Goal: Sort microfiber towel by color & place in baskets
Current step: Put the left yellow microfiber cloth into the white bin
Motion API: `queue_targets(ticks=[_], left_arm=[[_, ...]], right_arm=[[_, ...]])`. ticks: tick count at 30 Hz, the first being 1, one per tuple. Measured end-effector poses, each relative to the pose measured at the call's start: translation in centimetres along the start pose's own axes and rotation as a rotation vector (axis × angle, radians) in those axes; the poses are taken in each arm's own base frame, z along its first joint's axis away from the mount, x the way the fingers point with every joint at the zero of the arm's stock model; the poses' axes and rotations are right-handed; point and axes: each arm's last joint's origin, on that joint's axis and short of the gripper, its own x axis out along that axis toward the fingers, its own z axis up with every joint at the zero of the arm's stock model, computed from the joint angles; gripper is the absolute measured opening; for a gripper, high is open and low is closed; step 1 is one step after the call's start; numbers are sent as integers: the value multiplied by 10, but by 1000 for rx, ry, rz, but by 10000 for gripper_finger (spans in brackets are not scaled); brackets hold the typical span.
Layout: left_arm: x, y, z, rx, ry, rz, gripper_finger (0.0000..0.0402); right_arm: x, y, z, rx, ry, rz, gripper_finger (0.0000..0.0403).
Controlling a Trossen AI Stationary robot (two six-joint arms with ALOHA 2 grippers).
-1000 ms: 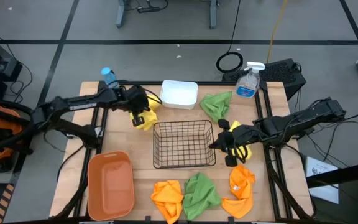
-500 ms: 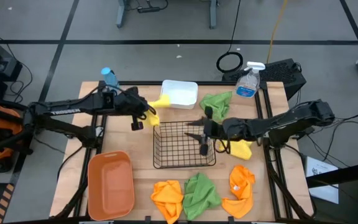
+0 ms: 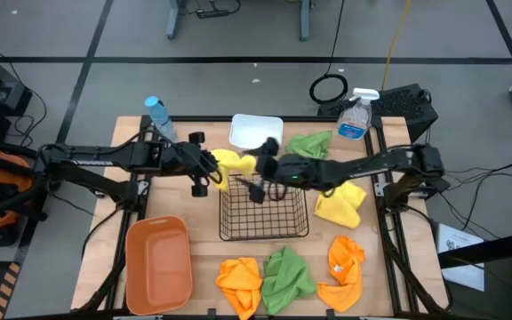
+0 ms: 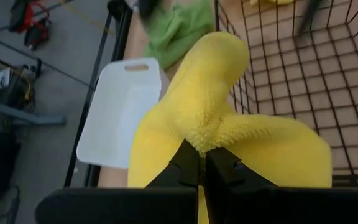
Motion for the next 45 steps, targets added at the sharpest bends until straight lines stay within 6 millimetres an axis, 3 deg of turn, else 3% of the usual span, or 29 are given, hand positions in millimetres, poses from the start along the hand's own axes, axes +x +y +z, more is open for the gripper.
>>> queue_targets(ticks=[7, 14, 17, 21, 28, 30, 36, 45], left_arm=[[-1, 1, 6, 7, -54, 33, 3], [1, 2, 13, -15, -107, 66, 3], [5, -1, 18, -18, -137, 65, 3], [9, -7, 20, -6, -141, 50, 13], [8, -15, 23, -12, -156, 26, 21], [8, -17, 22, -53, -152, 16, 22], [7, -23, 16, -104, -81, -12, 23], [-1, -42, 12, -133, -26, -34, 24]], right_arm=[[31, 10, -9, 35, 24, 20, 378], [35, 7, -12, 28, 43, -112, 376], [35, 7, -12, 27, 42, -113, 356], [35, 7, -13, 20, 57, -112, 273], [31, 7, -22, -41, 173, -76, 50], [28, 7, -21, -52, 199, -51, 19], [14, 6, -13, -65, 245, -33, 39], [-20, -14, 6, -126, 334, -51, 12]])
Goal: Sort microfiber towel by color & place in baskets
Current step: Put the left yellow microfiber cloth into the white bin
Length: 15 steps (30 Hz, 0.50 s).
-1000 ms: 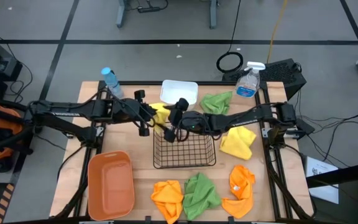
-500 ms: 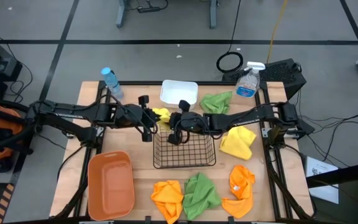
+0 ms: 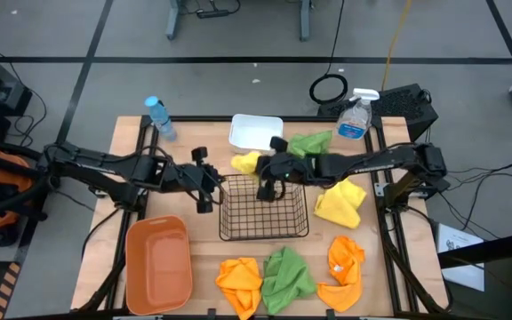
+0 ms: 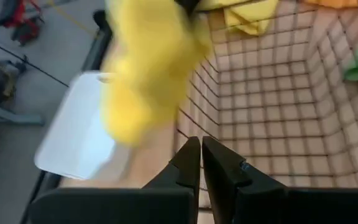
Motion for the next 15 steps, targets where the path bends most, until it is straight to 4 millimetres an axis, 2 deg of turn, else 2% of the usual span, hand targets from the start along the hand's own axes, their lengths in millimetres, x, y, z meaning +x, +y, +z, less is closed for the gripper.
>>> queue_targets(ticks=[5, 8, 11, 15], left_arm=[[-3, -4, -11, -95, 68, 160, 24], [5, -11, -23, -122, 73, 193, 24], [17, -19, -36, -148, 55, 192, 24], [28, -25, -44, -110, 11, 179, 24]], right_arm=[[-20, -25, 5, -21, 10, -32, 18], [-25, -42, 7, -14, 0, -70, 19], [-21, -58, 5, -1, 11, -104, 19], [-5, -83, -1, 56, -3, -30, 19]])
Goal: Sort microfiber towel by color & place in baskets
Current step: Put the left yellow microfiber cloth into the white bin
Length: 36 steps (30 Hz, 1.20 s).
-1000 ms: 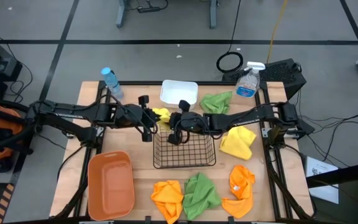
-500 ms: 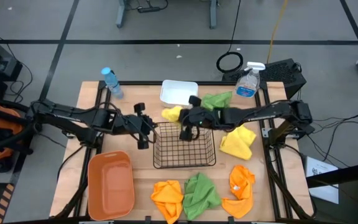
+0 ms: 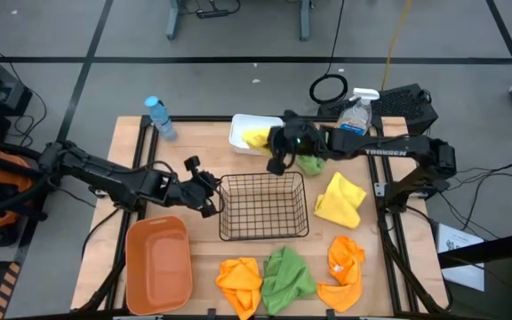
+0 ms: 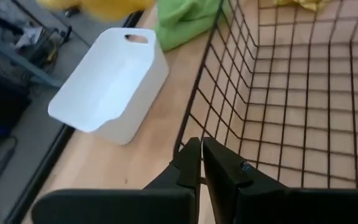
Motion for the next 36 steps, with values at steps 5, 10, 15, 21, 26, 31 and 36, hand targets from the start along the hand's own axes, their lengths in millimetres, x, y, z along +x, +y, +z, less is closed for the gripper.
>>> queue_targets(ticks=[5, 10, 15, 21, 26, 31, 36], left_arm=[[0, 0, 4, -4, -30, -4, 25], [0, 0, 5, -12, -42, -6, 25], [-1, -1, 5, -5, -40, -8, 25], [-1, -1, 4, 3, -33, -7, 25], [-1, -1, 4, 2, -34, -8, 25], [-1, -1, 4, 1, -35, -8, 25], [-1, -1, 4, -1, -35, -10, 25]], right_arm=[[28, -31, -5, 88, -73, 75, 20], [54, -58, -11, 209, -191, 184, 20], [76, -75, -25, 311, -199, 221, 20], [97, -86, -46, 393, -122, 197, 23], [107, -94, -58, 455, -87, 176, 38], [114, -98, -66, 533, -63, 166, 59], [118, -101, -75, 578, -8, 74, 94]])
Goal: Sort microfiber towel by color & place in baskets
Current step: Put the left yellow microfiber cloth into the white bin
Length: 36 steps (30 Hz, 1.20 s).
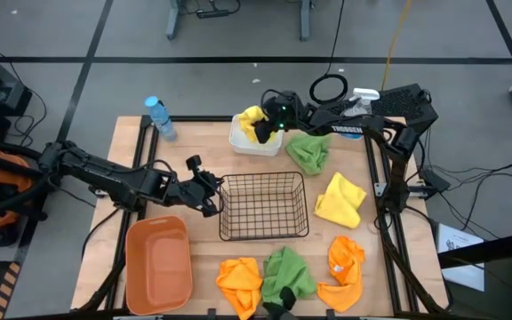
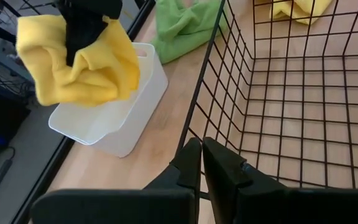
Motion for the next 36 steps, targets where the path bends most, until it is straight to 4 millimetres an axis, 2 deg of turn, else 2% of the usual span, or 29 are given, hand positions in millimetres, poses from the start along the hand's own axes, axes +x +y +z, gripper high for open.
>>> queue_targets(ticks=[11, 19, 26, 36], left_arm=[[0, -1, 0, -1, 3, -19, 25], [0, -1, 0, -1, 3, -19, 25], [0, -1, 0, 0, 3, -19, 25], [0, -1, 0, 0, 4, -22, 25]], right_arm=[[-1, -4, -8, -17, 80, -64, 209], [-4, -2, -2, -45, 84, -64, 276], [-9, 3, 13, -127, 130, -69, 299], [-19, 10, 28, -206, 246, -76, 298]])
